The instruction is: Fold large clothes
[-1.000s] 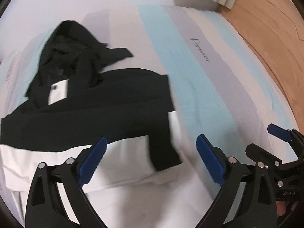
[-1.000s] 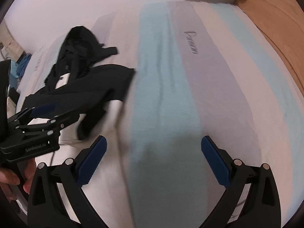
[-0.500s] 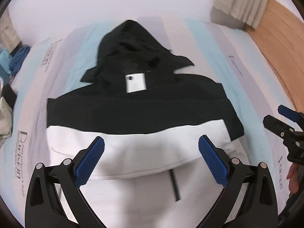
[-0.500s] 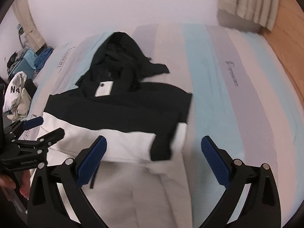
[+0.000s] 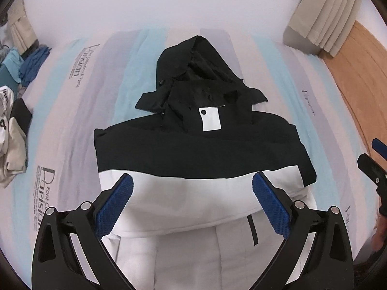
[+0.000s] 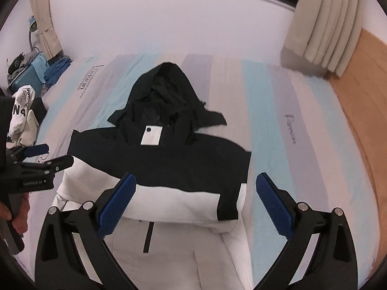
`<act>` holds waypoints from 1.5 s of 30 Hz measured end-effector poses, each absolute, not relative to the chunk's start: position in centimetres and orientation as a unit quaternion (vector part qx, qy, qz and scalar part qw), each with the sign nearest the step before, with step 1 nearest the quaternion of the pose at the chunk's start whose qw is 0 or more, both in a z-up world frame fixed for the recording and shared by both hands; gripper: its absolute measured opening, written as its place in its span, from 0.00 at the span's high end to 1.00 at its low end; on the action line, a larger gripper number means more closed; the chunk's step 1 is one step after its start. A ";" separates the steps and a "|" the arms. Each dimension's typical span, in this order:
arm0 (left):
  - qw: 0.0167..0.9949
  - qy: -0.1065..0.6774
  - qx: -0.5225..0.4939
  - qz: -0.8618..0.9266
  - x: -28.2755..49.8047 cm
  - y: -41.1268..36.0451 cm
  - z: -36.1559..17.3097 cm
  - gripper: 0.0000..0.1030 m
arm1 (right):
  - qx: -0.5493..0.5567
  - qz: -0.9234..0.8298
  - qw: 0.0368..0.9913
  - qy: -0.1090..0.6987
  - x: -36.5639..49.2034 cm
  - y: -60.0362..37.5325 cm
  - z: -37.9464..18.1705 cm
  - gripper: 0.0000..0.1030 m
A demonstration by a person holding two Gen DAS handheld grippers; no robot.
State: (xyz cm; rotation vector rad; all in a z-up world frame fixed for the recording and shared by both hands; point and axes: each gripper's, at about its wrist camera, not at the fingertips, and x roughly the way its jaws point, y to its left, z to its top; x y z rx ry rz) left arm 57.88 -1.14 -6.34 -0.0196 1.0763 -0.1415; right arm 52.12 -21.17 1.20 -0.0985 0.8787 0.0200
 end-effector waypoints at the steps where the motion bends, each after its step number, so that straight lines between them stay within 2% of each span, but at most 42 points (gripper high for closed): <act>1: 0.854 0.516 -0.008 -0.067 58.3 -1.0 -6.3 0.06 | -0.044 0.008 0.904 0.426 52.3 -21.0 1.3 0.07; 13: 0.855 0.514 0.019 -0.074 61.7 -1.7 -3.4 0.06 | -0.006 0.015 0.899 0.438 56.6 -21.3 4.1 0.07; 22: 0.843 0.532 0.003 -0.078 66.3 -2.0 -4.6 0.06 | -0.024 0.070 0.893 0.444 62.6 -21.6 3.7 0.07; 34: 0.847 0.520 0.001 -0.105 76.2 -1.5 -10.3 0.06 | -0.063 0.125 0.886 0.442 72.6 -22.5 -2.4 0.07; 45: 0.844 0.524 -0.017 -0.115 83.5 -0.6 -16.0 0.07 | -0.051 0.118 0.882 0.454 82.0 -23.0 -9.2 0.07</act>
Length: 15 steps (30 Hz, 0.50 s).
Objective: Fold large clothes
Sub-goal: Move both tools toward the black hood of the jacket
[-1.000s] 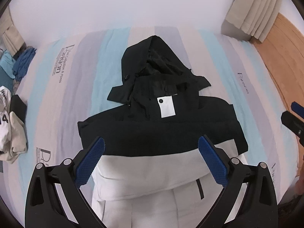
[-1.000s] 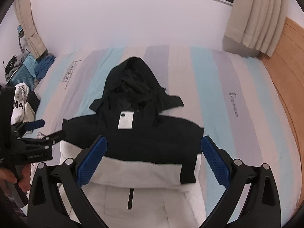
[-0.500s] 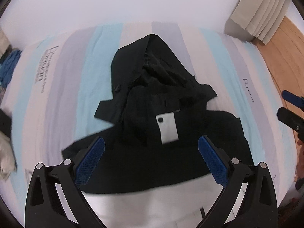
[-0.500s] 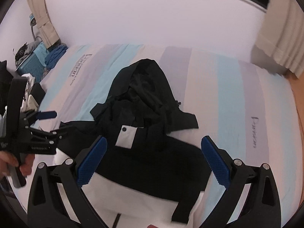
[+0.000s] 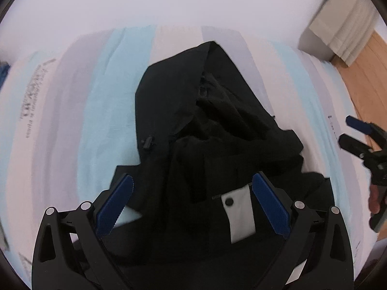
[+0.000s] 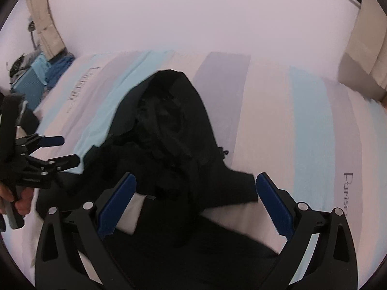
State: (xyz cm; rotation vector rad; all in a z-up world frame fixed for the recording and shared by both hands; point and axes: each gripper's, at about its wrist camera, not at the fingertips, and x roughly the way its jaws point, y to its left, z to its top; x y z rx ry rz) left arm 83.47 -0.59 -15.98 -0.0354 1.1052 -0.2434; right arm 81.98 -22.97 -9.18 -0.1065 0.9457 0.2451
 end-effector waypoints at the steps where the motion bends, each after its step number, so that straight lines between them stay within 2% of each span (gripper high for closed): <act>1: 0.840 0.529 -0.027 -0.119 84.3 -0.4 -16.6 0.07 | -0.051 0.121 0.880 0.458 82.8 -22.9 -9.7 0.07; 15: 0.826 0.533 0.051 -0.175 91.9 -1.2 -20.1 0.07 | -0.110 0.181 0.847 0.487 92.5 -20.1 -15.9 0.10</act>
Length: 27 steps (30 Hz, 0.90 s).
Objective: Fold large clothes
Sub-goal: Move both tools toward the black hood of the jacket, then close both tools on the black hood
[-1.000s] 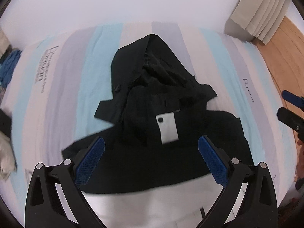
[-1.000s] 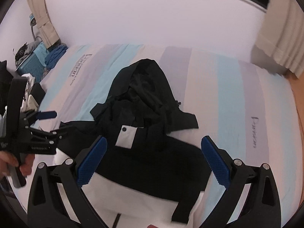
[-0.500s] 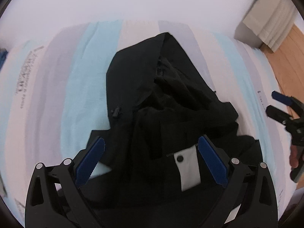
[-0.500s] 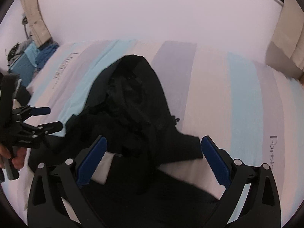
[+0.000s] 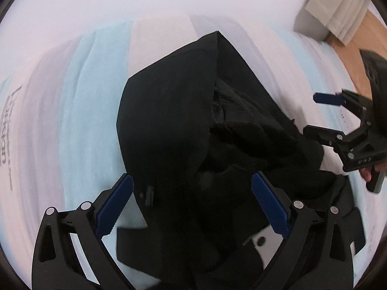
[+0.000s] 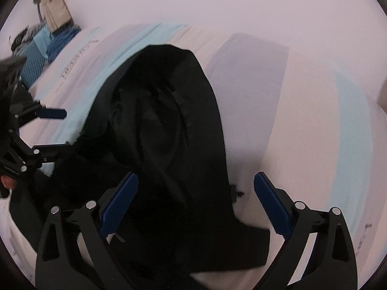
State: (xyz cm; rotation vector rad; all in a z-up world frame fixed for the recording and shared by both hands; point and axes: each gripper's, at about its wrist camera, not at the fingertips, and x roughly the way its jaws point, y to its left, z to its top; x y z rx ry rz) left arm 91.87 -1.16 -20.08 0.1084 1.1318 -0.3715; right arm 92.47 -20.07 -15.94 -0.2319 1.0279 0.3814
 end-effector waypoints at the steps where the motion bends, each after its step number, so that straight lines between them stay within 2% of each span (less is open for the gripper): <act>1: 0.826 0.533 0.055 -0.178 92.0 -1.3 -20.2 0.07 | -0.116 0.177 0.847 0.488 92.9 -19.9 -16.3 0.10; 10: 0.824 0.532 0.086 -0.176 93.0 -2.4 -23.2 0.08 | -0.114 0.157 0.839 0.508 96.6 -19.8 -19.1 0.13; 15: 0.833 0.527 0.108 -0.129 93.8 -1.6 -25.3 0.22 | -0.094 0.157 0.837 0.516 98.1 -20.0 -19.8 0.14; 19: 0.839 0.526 0.089 -0.108 94.8 0.5 -26.0 0.23 | -0.082 0.170 0.835 0.518 99.0 -19.9 -19.7 0.14; 22: 0.838 0.527 0.089 -0.107 95.3 1.0 -26.5 0.29 | -0.062 0.190 0.826 0.527 99.7 -19.8 -19.8 0.16; 24: 0.835 0.535 0.076 -0.105 95.7 1.6 -26.8 0.36 | -0.050 0.202 0.819 0.535 100.1 -19.7 -19.8 0.19; 27: 0.832 0.541 0.044 -0.111 96.0 2.7 -26.8 0.39 | -0.041 0.213 0.812 0.542 100.9 -19.4 -19.7 0.21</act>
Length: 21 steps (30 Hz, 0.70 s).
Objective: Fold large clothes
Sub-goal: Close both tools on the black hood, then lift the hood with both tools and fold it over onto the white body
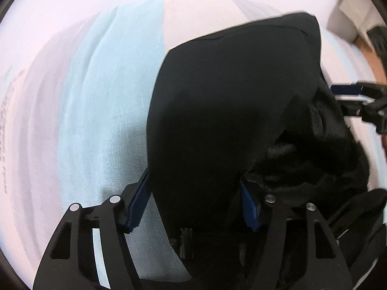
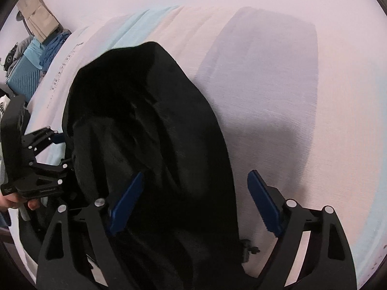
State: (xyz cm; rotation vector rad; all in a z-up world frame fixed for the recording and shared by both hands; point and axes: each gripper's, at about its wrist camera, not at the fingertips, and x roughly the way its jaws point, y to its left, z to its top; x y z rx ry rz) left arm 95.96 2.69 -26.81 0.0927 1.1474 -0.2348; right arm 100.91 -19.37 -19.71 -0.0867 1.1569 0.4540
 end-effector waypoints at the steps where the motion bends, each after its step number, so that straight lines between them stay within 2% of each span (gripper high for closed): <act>1: 0.831 0.542 0.041 -0.116 96.0 2.9 -26.8 0.40 | -0.040 0.213 0.812 0.542 101.0 -19.9 -19.6 0.21; 4: 0.829 0.543 0.035 -0.132 96.0 2.9 -26.9 0.39 | -0.032 0.217 0.809 0.545 101.5 -19.7 -19.9 0.21; 8: 0.833 0.538 0.048 -0.121 96.0 2.6 -27.0 0.31 | -0.034 0.213 0.809 0.547 102.2 -19.6 -20.5 0.21; 9: 0.836 0.535 0.053 -0.113 96.3 2.3 -27.0 0.27 | -0.031 0.213 0.808 0.548 102.0 -19.3 -20.5 0.22; 11: 0.837 0.534 0.051 -0.106 96.5 2.3 -27.2 0.25 | -0.018 0.215 0.804 0.554 102.3 -19.2 -20.9 0.27; 13: 0.838 0.534 0.051 -0.100 96.6 2.2 -27.3 0.29 | -0.011 0.215 0.800 0.560 102.3 -19.1 -21.4 0.32; 14: 0.838 0.534 0.056 -0.098 96.5 2.2 -27.4 0.35 | -0.011 0.214 0.798 0.563 102.4 -19.3 -21.7 0.39; 16: 0.838 0.534 0.060 -0.099 96.8 2.1 -27.4 0.46 | 0.001 0.204 0.796 0.569 102.6 -19.8 -22.1 0.46; 21: 0.840 0.531 0.025 -0.109 97.2 3.5 -26.9 0.85 | 0.025 0.182 0.796 0.577 102.7 -21.1 -22.2 0.80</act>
